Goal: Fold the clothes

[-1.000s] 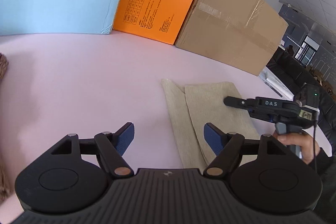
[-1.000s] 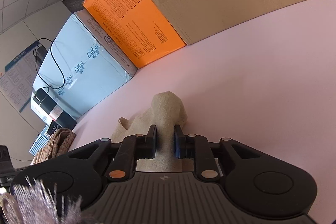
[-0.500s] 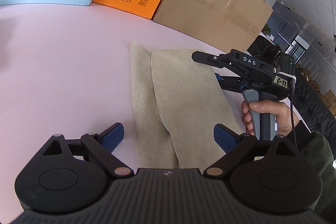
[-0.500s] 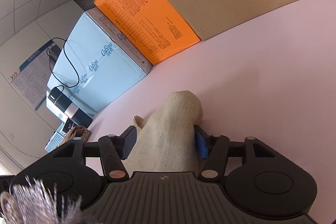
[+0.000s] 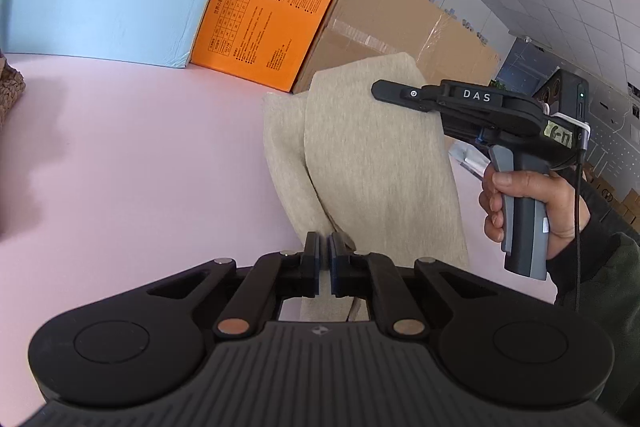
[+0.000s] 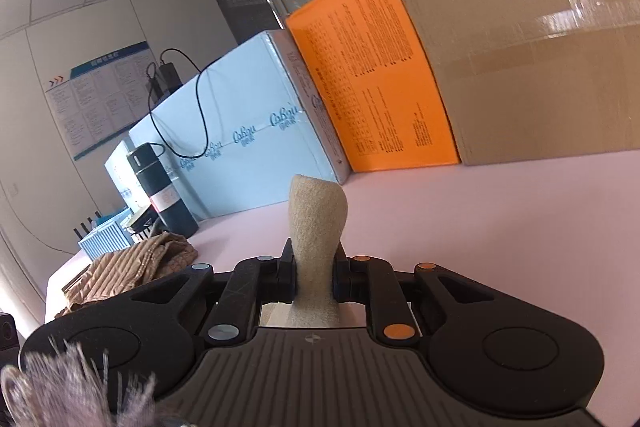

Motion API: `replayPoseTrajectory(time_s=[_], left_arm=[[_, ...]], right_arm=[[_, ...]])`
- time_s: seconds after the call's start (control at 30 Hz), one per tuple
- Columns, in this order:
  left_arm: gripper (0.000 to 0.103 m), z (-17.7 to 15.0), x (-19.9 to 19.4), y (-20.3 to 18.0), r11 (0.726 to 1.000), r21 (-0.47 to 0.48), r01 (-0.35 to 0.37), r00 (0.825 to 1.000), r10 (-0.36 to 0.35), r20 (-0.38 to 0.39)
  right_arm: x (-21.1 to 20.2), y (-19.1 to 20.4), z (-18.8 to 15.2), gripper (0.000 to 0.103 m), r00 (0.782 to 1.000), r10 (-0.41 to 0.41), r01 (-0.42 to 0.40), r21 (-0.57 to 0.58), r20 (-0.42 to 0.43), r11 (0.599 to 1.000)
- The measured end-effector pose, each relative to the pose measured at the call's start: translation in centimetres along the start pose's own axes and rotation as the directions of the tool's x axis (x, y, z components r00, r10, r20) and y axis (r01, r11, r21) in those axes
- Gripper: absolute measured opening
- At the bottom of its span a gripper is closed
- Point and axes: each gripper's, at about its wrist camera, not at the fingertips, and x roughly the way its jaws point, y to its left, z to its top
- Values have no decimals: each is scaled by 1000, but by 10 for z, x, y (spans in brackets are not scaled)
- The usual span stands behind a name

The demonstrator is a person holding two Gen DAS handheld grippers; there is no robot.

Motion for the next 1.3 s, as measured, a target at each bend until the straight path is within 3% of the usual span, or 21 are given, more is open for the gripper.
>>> replayPoseTrajectory(time_s=[0.3,0.47,0.6,0.7,0.8,0.9,1.03,1.17,1.23,1.3], left_arm=[[4,-3,-78,30,996,-88,24,990,-12,140],[4,-1,-142,52,996,-86,1,965,22,263],[4,-1,-182,87,986,-144,-79,935,123,333],[6,-5,-212,115,971,-206,-119,903,192,385],[13,-10,-245,140,951,-255,-173,864,271,425],[22,-18,-276,161,918,-298,-262,813,377,443],[33,-37,-306,182,864,-343,-369,753,494,434],[44,-48,-315,193,825,-359,-436,737,557,383],[53,-47,-312,197,816,-360,-453,744,568,351],[76,-41,-303,195,816,-351,-460,751,568,336]], right_arm=[[-23,134,43,13,993,115,-110,-231,6,967],[-24,211,60,13,980,200,-188,-333,2,924],[-22,270,76,13,961,276,-257,-397,-9,881],[-8,315,91,14,939,342,-325,-435,-40,840],[22,345,112,14,914,401,-390,-428,-70,815],[73,365,133,14,899,428,-430,-390,-95,815],[155,349,136,14,904,411,-427,-295,-116,855],[220,299,119,20,931,342,-362,-191,-128,912],[243,260,105,36,969,226,-238,-126,-103,963],[252,224,90,36,995,87,-91,-72,-47,993]])
